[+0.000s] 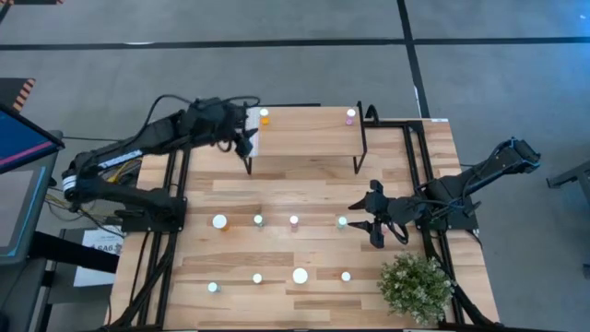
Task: Pick and place medicine bottles onto shelf by color
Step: Put the top right green pill bottle on the shelf
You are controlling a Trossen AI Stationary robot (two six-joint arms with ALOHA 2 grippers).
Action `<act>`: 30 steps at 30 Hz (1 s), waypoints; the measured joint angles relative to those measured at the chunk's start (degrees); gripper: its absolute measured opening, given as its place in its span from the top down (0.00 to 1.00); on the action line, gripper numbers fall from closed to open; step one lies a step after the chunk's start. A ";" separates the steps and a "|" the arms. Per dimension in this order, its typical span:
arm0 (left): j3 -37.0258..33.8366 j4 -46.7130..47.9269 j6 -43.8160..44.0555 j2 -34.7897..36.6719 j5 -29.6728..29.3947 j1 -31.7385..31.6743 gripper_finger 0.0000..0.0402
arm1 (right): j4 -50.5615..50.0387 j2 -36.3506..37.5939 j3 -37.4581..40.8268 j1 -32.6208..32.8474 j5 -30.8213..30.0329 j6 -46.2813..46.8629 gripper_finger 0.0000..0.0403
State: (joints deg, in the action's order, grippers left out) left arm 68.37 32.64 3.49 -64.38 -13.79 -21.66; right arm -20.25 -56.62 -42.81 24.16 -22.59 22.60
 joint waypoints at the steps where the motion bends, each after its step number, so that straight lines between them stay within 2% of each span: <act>1: -1.66 -1.29 0.25 1.46 0.44 0.92 0.42 | 0.03 0.00 0.00 -0.03 0.00 -0.14 0.38; 8: -10.78 -7.01 -0.05 8.68 4.23 7.00 0.42 | 0.81 0.00 0.00 -0.33 0.00 -0.82 0.38; 16: -12.45 -4.37 -0.02 9.10 10.02 11.03 0.44 | 3.82 0.00 0.00 -0.33 -0.01 -3.50 0.38; 22: -19.51 -13.17 -0.62 11.67 7.39 16.12 0.51 | 4.03 -0.02 0.00 -0.33 -0.01 -3.64 0.38; 30: -31.91 -25.28 4.35 17.77 6.49 20.68 0.57 | 4.19 -0.01 0.00 -0.33 -0.01 -3.64 0.38</act>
State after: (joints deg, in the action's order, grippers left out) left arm 36.46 7.36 7.84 -46.60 -7.30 -0.99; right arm -16.07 -56.63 -42.81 23.83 -22.60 18.96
